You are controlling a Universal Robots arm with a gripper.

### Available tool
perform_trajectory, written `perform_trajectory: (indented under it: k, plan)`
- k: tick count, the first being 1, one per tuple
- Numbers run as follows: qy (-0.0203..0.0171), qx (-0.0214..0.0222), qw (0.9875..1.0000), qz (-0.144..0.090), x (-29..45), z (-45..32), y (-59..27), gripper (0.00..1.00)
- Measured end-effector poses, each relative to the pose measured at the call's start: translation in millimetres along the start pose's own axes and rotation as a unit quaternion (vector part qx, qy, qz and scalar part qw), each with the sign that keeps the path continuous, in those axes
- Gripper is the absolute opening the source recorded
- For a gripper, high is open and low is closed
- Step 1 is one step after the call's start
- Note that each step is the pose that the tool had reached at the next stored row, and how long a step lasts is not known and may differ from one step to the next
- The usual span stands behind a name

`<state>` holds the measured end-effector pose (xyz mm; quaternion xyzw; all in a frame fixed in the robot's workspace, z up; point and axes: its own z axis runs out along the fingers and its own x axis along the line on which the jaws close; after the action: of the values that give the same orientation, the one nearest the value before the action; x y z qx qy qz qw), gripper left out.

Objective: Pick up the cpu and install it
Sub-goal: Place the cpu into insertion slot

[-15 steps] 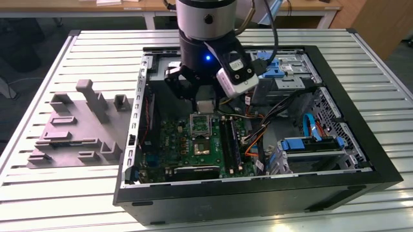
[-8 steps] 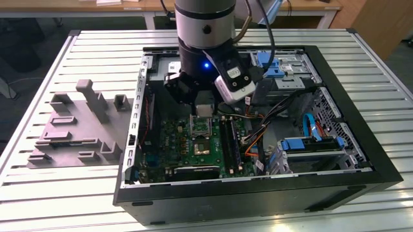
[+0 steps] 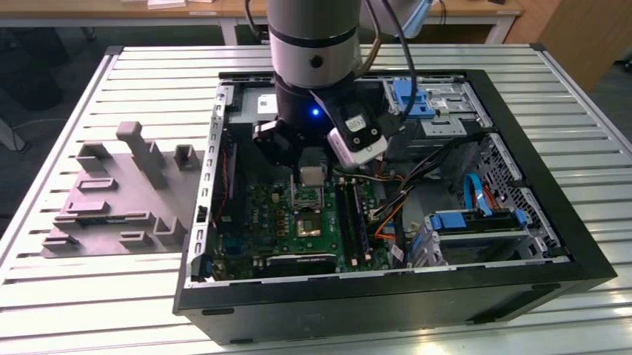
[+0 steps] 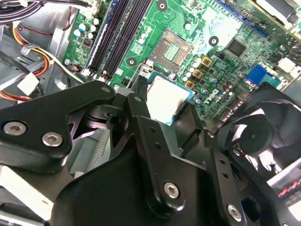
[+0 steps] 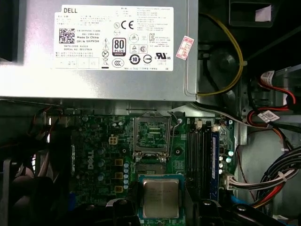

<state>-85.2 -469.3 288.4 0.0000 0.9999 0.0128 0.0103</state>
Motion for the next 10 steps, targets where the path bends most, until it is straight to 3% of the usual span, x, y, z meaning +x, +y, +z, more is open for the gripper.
perform_trajectory:
  k: [10]
  plan:
    - [0.0,-0.0001,1.0,0.001,0.3,17.6,-8.6,0.47]
